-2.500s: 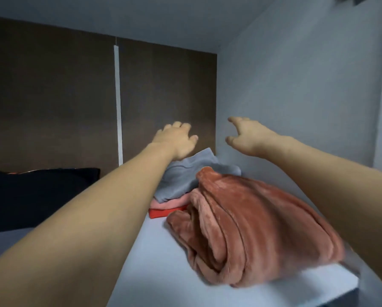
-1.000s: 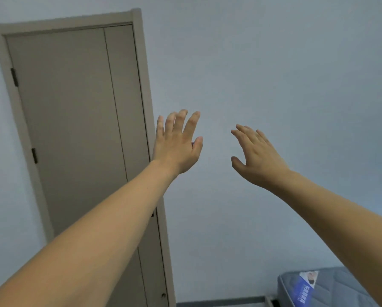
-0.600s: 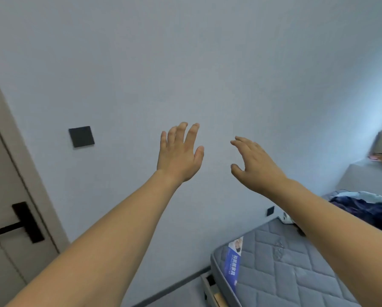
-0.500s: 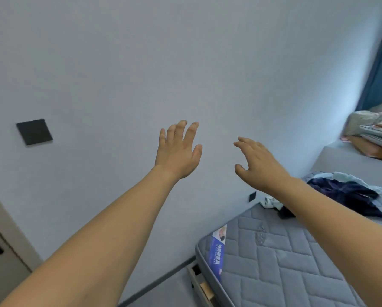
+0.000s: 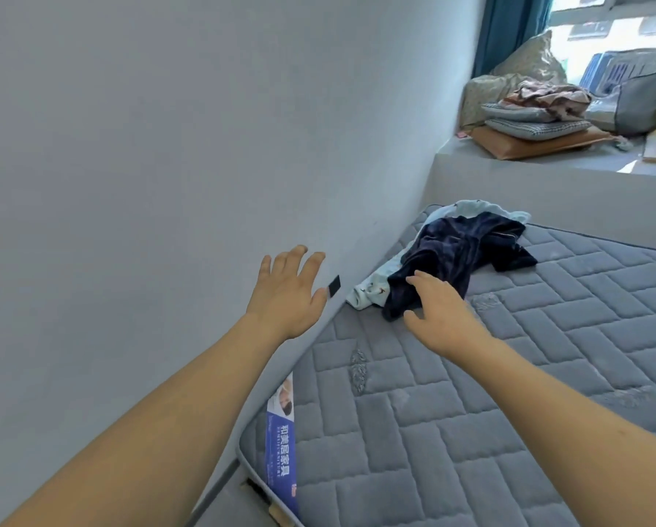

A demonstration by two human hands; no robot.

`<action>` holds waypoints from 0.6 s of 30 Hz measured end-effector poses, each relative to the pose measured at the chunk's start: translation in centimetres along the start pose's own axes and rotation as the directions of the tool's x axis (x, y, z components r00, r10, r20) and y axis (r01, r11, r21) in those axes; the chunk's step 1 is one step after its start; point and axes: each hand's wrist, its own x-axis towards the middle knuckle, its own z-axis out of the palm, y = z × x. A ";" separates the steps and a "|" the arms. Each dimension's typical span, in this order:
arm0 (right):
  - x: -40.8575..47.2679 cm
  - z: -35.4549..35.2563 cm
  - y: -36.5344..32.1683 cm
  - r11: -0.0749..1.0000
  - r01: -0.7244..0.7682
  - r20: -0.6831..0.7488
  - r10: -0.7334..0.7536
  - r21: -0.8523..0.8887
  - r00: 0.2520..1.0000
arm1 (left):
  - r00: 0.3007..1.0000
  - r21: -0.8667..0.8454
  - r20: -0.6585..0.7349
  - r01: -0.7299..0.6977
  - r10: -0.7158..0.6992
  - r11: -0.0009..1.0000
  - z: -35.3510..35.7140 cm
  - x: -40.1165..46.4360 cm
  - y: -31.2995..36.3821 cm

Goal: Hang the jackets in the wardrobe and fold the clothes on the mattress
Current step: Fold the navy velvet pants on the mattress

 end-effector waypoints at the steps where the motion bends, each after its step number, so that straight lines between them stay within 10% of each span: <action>1: 1.4 1.1 1.9 0.999 -0.040 0.006 0.040 0.006 0.999 | 0.999 -0.014 0.032 -0.018 0.019 1.000 2.0 2.2 0.4; 18: 23.7 36.0 43.0 0.885 -0.456 -0.066 0.452 -0.089 0.890 | 0.936 -0.356 0.265 -0.127 0.231 0.926 52.9 36.2 14.5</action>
